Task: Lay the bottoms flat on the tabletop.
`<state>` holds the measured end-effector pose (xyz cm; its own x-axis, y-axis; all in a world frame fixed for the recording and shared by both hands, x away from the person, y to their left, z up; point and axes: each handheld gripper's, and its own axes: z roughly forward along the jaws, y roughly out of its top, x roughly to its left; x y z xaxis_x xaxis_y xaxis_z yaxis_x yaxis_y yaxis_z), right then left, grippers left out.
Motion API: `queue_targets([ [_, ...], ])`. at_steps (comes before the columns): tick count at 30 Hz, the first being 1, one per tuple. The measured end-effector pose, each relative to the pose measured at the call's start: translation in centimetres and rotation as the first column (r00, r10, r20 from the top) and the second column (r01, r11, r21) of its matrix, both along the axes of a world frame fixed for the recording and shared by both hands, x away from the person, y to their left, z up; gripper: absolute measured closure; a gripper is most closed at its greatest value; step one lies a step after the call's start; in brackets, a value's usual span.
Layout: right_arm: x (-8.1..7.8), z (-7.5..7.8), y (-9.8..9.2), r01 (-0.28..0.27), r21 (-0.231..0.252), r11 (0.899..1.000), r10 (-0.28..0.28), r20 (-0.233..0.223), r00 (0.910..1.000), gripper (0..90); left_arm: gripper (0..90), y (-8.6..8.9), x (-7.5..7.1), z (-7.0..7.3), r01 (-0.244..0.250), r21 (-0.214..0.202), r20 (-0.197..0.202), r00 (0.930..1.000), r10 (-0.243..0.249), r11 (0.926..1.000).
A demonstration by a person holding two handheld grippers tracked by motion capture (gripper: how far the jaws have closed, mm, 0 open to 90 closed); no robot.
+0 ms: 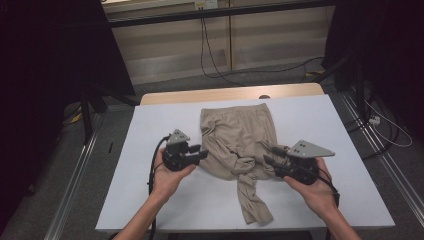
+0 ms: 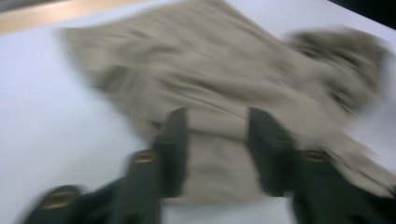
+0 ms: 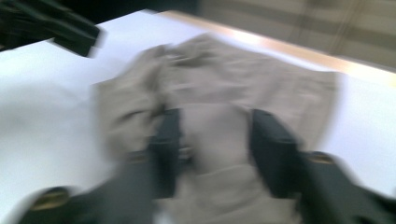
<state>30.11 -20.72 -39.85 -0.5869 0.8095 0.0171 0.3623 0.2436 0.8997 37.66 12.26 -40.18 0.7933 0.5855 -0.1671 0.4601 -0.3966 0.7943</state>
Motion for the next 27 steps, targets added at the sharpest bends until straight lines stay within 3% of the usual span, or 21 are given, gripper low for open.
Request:
queue_targets([
  [3, 0.3, -1.3, 1.9, -0.088, -0.017, 0.996, 0.086, -0.061, 0.9944, 74.5, 70.5, -2.0, -1.0, -1.7, 0.110, 0.041, -0.024, 0.9938, -0.109, 0.9931],
  [4, 0.7, -1.9, 2.4, -0.101, -0.034, 0.994, 0.098, -0.070, 0.9927, 72.5, 66.9, -2.7, -1.2, -2.2, 0.113, 0.066, -0.016, 0.9936, -0.112, 0.9915],
  [6, 1.6, -2.6, 3.1, -0.113, -0.040, 0.993, 0.109, -0.092, 0.9898, 60.3, 50.7, -3.9, -1.1, -2.9, 0.125, 0.117, -0.003, 0.9921, -0.126, 0.9853],
  [9, 3.2, -3.4, 4.0, -0.105, -0.063, 0.992, 0.098, -0.111, 0.9890, 42.6, 31.7, -5.2, -0.9, -4.0, 0.166, 0.149, -0.027, 0.9862, -0.163, 0.9748],
  [10, 3.6, -3.5, 4.2, -0.112, -0.069, 0.991, 0.104, -0.111, 0.9884, 41.5, 31.5, -5.6, -0.9, -4.6, 0.151, 0.207, 0.008, 0.9877, -0.156, 0.9666],
  [12, 4.4, -4.2, 4.7, -0.103, -0.082, 0.991, 0.091, -0.137, 0.9864, 39.8, 30.9, -6.0, -0.6, -5.3, 0.156, 0.259, 0.017, 0.9860, -0.166, 0.9531],
  [13, 4.7, -4.4, 4.9, -0.106, -0.089, 0.990, 0.092, -0.150, 0.9844, 40.0, 30.3, -6.1, -0.5, -5.4, 0.140, 0.238, 0.007, 0.9893, -0.146, 0.9610],
  [14, 4.8, -4.9, 5.2, -0.105, -0.100, 0.989, 0.087, -0.178, 0.9803, 45.1, 36.6, -6.0, -0.5, -5.1, 0.112, 0.240, 0.010, 0.9930, -0.118, 0.9644],
  [15, 4.8, -5.1, 5.4, -0.109, -0.100, 0.989, 0.089, -0.191, 0.9775, 55.8, 60.9, -5.7, -0.4, -4.9, 0.099, 0.237, 0.016, 0.9942, -0.106, 0.9664],
  [16, 4.5, -5.2, 5.5, -0.117, -0.093, 0.989, 0.097, -0.193, 0.9764, 60.0, 79.5, -5.4, -0.3, -4.8, 0.091, 0.227, 0.012, 0.9953, -0.096, 0.9696],
  [17, 4.3, -5.1, 5.7, -0.122, -0.090, 0.989, 0.104, -0.186, 0.9771, 64.1, 86.0, -4.9, -0.1, -4.7, 0.089, 0.211, 0.003, 0.9958, -0.091, 0.9734],
  [19, 3.8, -4.6, 5.9, -0.153, -0.089, 0.984, 0.136, -0.175, 0.9751, 76.6, 88.2, -4.1, 0.3, -3.9, 0.080, 0.162, 0.002, 0.9967, -0.082, 0.9835],
  [21, 3.6, -3.8, 5.9, -0.171, -0.073, 0.983, 0.157, -0.174, 0.9722, 83.5, 88.3, -3.3, 0.5, -2.7, 0.059, 0.068, -0.002, 0.9982, -0.059, 0.9959],
  [24, 3.6, -1.8, 6.2, -0.199, -0.012, 0.980, 0.196, -0.145, 0.9699, 85.3, 88.4, -2.3, 0.8, -0.2, 0.036, -0.020, 0.030, 0.9989, -0.035, 0.9992],
  [27, 4.0, 0.9, 6.6, -0.207, 0.022, 0.978, 0.208, -0.088, 0.9740, 85.7, 88.5, -1.8, 1.3, 1.8, 0.012, -0.083, 0.055, 0.9985, -0.007, 0.9964],
])
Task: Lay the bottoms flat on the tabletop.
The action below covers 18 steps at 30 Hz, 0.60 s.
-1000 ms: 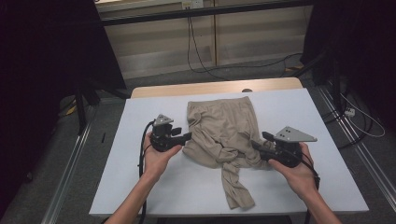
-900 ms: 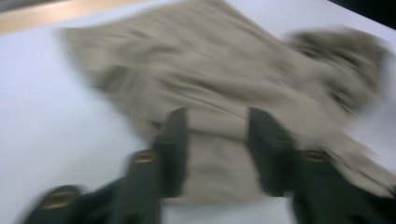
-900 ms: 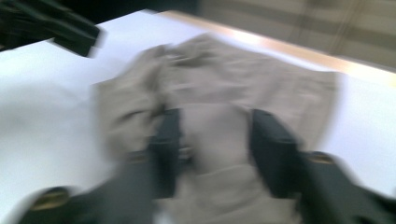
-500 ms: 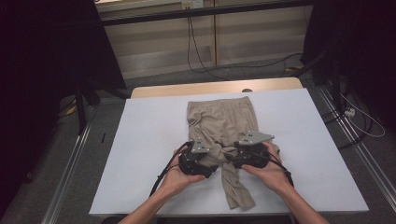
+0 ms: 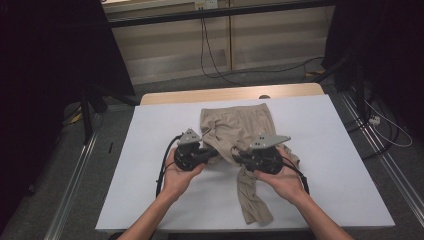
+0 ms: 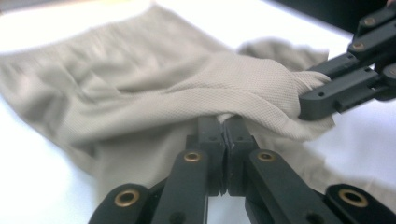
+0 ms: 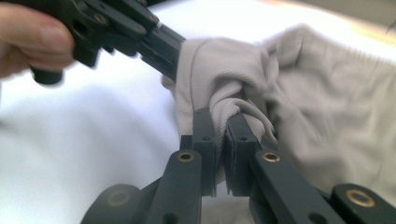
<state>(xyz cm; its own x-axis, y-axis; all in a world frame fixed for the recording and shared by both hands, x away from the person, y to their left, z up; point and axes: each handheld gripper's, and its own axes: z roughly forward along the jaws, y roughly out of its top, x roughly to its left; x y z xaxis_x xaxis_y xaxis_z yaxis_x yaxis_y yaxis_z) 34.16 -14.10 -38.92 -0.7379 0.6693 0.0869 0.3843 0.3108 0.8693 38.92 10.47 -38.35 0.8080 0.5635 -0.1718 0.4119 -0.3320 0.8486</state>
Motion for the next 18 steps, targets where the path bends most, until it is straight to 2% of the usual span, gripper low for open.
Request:
queue_targets([
  [5, 0.9, 3.9, 0.4, -0.001, 0.068, 0.998, -0.004, 0.068, 0.9977, 85.8, 88.5, 1.0, 0.6, 3.5, -0.033, -0.095, 0.051, 0.9980, 0.038, 0.9949],
  [9, 1.4, 6.5, 0.5, -0.001, 0.141, 0.990, -0.014, 0.109, 0.9940, 85.8, 88.5, 1.8, 1.1, 5.6, -0.063, -0.141, 0.082, 0.9938, 0.075, 0.9880],
  [12, 1.6, 8.5, 0.8, -0.012, 0.184, 0.983, -0.016, 0.146, 0.9891, 85.9, 88.5, 2.0, 1.3, 6.6, -0.079, -0.154, 0.098, 0.9907, 0.094, 0.9850],
  [15, 1.9, 9.9, 1.2, -0.013, 0.216, 0.976, -0.025, 0.173, 0.9846, 85.8, 88.4, 1.9, 1.5, 7.0, -0.084, -0.148, 0.108, 0.9891, 0.100, 0.9855],
  [16, 2.1, 10.2, 1.4, -0.007, 0.217, 0.976, -0.034, 0.181, 0.9829, 85.7, 88.3, 1.9, 1.5, 6.8, -0.080, -0.146, 0.105, 0.9899, 0.096, 0.9860],
  [18, 2.8, 9.7, 1.5, 0.008, 0.211, 0.977, -0.044, 0.164, 0.9855, 85.7, 88.3, 1.8, 1.4, 6.1, -0.072, -0.126, 0.095, 0.9919, 0.084, 0.9894],
])
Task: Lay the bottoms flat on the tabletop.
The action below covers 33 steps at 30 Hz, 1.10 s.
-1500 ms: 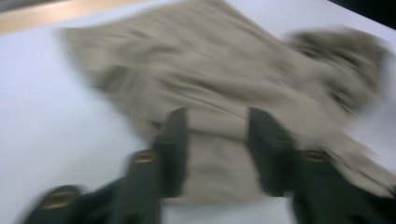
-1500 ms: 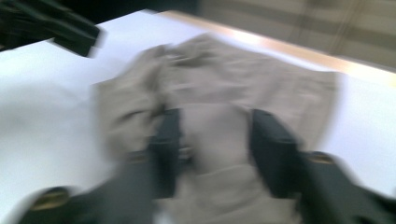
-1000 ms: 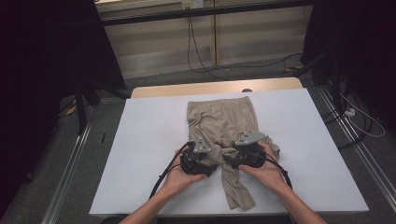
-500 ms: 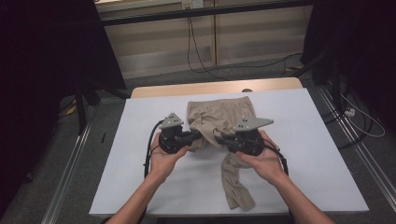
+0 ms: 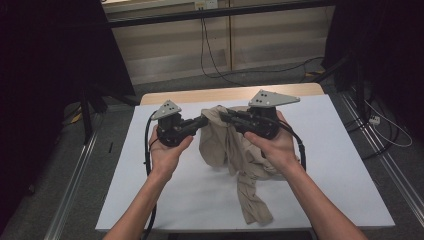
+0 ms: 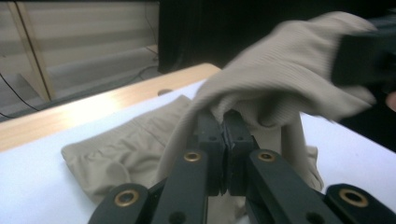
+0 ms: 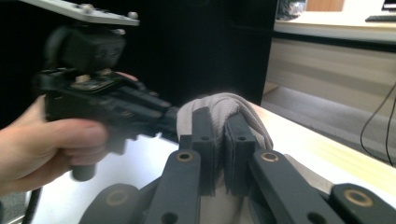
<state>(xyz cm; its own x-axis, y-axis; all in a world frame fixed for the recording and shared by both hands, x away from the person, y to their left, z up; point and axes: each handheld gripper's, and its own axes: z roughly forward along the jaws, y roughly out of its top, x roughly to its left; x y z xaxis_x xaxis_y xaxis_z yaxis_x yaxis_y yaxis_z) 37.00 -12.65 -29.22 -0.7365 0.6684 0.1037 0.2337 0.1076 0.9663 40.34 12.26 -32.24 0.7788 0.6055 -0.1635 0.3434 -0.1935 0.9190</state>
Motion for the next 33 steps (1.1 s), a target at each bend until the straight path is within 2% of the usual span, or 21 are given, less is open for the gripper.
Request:
queue_targets([
  [2, 0.5, -1.2, -0.2, 0.017, -0.015, 1.000, -0.018, -0.024, 0.9995, 85.7, 88.3, 0.0, -0.2, -1.1, 0.015, 0.009, -0.021, 0.9997, -0.015, 0.9998],
  [5, 0.3, -3.2, -0.3, 0.014, -0.042, 0.999, -0.017, -0.055, 0.9983, 85.7, 88.3, 0.1, -0.5, -2.7, 0.036, 0.028, -0.069, 0.9970, -0.034, 0.9990],
  [7, -0.3, -4.6, -0.4, 0.002, -0.060, 0.998, -0.006, -0.075, 0.9972, 85.8, 88.3, 0.1, -1.1, -3.6, 0.061, 0.069, -0.078, 0.9954, -0.055, 0.9958],
  [11, -1.5, -7.4, -0.8, -0.010, -0.099, 0.995, -0.002, -0.114, 0.9935, 85.3, 88.3, -0.1, -2.3, -5.3, 0.106, 0.105, -0.108, 0.9896, -0.095, 0.9888],
  [15, -2.3, -9.9, -1.7, -0.007, -0.104, 0.995, -0.009, -0.158, 0.9873, 85.1, 88.2, -0.2, -3.1, -6.8, 0.134, 0.127, -0.138, 0.9836, -0.116, 0.9828],
  [17, -3.1, -11.1, -1.9, -0.026, -0.103, 0.994, 0.006, -0.187, 0.9823, 85.1, 87.7, -0.1, -3.6, -7.5, 0.145, 0.140, -0.153, 0.9806, -0.123, 0.9795],
  [18, -3.6, -11.6, -1.9, -0.035, -0.097, 0.995, 0.015, -0.201, 0.9796, 85.1, 85.5, 0.0, -3.7, -7.7, 0.140, 0.142, -0.158, 0.9805, -0.117, 0.9800],
  [19, -3.9, -12.0, -1.9, -0.045, -0.105, 0.993, 0.023, -0.209, 0.9778, 85.1, 79.2, 0.1, -3.9, -7.9, 0.130, 0.143, -0.171, 0.9797, -0.105, 0.9812],
  [21, -4.7, -13.1, -1.4, -0.069, -0.136, 0.988, 0.036, -0.235, 0.9714, 84.9, 67.2, 0.2, -4.2, -8.1, 0.137, 0.144, -0.168, 0.9794, -0.112, 0.9801],
  [24, -5.6, -14.4, -0.6, -0.113, -0.157, 0.981, 0.068, -0.272, 0.9600, 84.7, 47.5, -0.3, -4.5, -8.7, 0.156, 0.149, -0.175, 0.9761, -0.129, 0.9765],
  [26, -6.3, -14.9, 0.2, -0.156, -0.171, 0.973, 0.102, -0.290, 0.9517, 84.7, 42.5, -0.8, -4.5, -9.2, 0.173, 0.163, -0.189, 0.9719, -0.141, 0.9714],
  [30, -7.9, -15.4, 0.9, -0.223, -0.192, 0.956, 0.157, -0.310, 0.9377, 83.0, 32.8, -2.4, -4.4, -10.7, 0.195, 0.231, -0.202, 0.9679, -0.150, 0.9532],
  [31, -8.2, -15.5, 0.9, -0.229, -0.197, 0.953, 0.160, -0.314, 0.9358, 81.6, 32.2, -2.7, -4.4, -11.1, 0.208, 0.246, -0.207, 0.9654, -0.159, 0.9466],
  [32, -8.5, -15.6, 0.8, -0.236, -0.206, 0.949, 0.164, -0.317, 0.9341, 78.1, 32.3, -3.2, -4.4, -11.6, 0.213, 0.274, -0.201, 0.9663, -0.161, 0.9377],
  [33, -8.8, -15.7, 0.5, -0.231, -0.224, 0.947, 0.153, -0.316, 0.9364, 70.4, 32.5, -3.4, -4.4, -11.8, 0.219, 0.297, -0.202, 0.9657, -0.164, 0.9293],
])
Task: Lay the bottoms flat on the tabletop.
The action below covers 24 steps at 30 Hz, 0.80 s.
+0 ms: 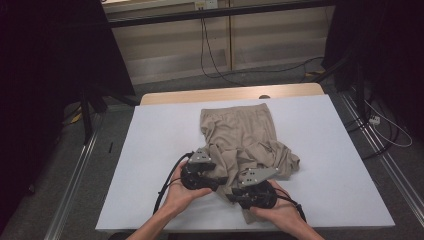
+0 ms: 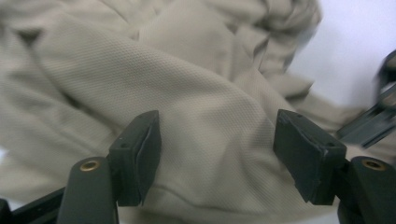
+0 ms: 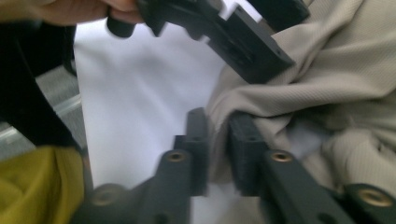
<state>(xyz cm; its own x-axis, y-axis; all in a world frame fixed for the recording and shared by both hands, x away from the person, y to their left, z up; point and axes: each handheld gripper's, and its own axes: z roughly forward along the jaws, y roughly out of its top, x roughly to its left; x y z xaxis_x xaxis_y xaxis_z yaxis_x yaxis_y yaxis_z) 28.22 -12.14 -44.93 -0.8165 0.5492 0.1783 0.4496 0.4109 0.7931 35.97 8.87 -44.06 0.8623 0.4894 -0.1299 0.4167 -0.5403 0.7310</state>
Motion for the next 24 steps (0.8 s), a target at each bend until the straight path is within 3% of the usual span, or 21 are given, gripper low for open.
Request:
queue_targets([
  [3, -0.6, 0.2, -1.3, 0.040, 0.003, 0.999, -0.040, 0.003, 0.9992, 58.6, 34.7, -0.8, -0.3, -1.0, 0.018, 0.052, -0.003, 0.9998, -0.017, 0.9985],
  [5, -0.9, 0.4, -2.4, 0.072, 0.013, 0.997, -0.072, 0.011, 0.9973, 52.8, 39.9, -0.9, -0.6, -1.3, 0.014, 0.044, -0.016, 0.9998, -0.014, 0.9989],
  [7, -1.2, 0.5, -3.7, 0.125, 0.019, 0.992, -0.126, 0.030, 0.9916, 47.4, 60.1, -0.9, -0.9, -1.0, 0.048, 0.034, -0.036, 0.9983, -0.047, 0.9983],
  [8, -1.3, 0.4, -4.3, 0.153, 0.017, 0.988, -0.154, 0.037, 0.9874, 45.2, 75.4, -0.8, -1.2, -0.9, 0.060, 0.039, -0.030, 0.9978, -0.059, 0.9974],
  [9, -1.3, 0.3, -5.0, 0.185, 0.009, 0.983, -0.185, 0.050, 0.9815, 44.0, 84.9, -0.8, -1.4, -0.9, 0.060, 0.055, -0.021, 0.9980, -0.059, 0.9967],
  [11, -1.0, 0.2, -5.5, 0.224, -0.003, 0.975, -0.223, 0.081, 0.9713, 39.6, 86.7, -0.7, -1.7, -0.7, 0.077, 0.065, -0.028, 0.9968, -0.075, 0.9950],
  [17, -0.3, -0.8, -4.0, 0.203, -0.080, 0.976, -0.192, 0.126, 0.9733, 30.1, 87.0, 0.9, -3.4, -0.1, 0.107, 0.057, -0.083, 0.9913, -0.102, 0.9926],
  [19, 0.1, -1.1, -3.3, 0.215, -0.123, 0.969, -0.195, 0.159, 0.9678, 29.0, 86.9, 1.6, -4.4, 0.0, 0.123, 0.053, -0.084, 0.9894, -0.118, 0.9910],
  [21, 0.7, -1.4, -3.0, 0.235, -0.170, 0.957, -0.215, 0.131, 0.9679, 31.3, 86.9, 2.1, -5.2, 0.1, 0.132, 0.048, -0.087, 0.9881, -0.127, 0.9901],
  [22, 0.9, -1.5, -3.0, 0.231, -0.174, 0.957, -0.214, 0.112, 0.9704, 37.9, 86.9, 2.4, -5.5, 0.1, 0.128, 0.045, -0.086, 0.9885, -0.124, 0.9907],
  [23, 0.8, -1.4, -3.1, 0.227, -0.164, 0.960, -0.210, 0.115, 0.9709, 55.6, 86.8, 2.6, -5.7, 0.2, 0.129, 0.040, -0.090, 0.9880, -0.125, 0.9908],
  [24, 0.7, -1.4, -3.1, 0.228, -0.162, 0.960, -0.209, 0.123, 0.9701, 64.3, 86.8, 2.8, -5.8, 0.2, 0.127, 0.037, -0.092, 0.9881, -0.123, 0.9912],
])
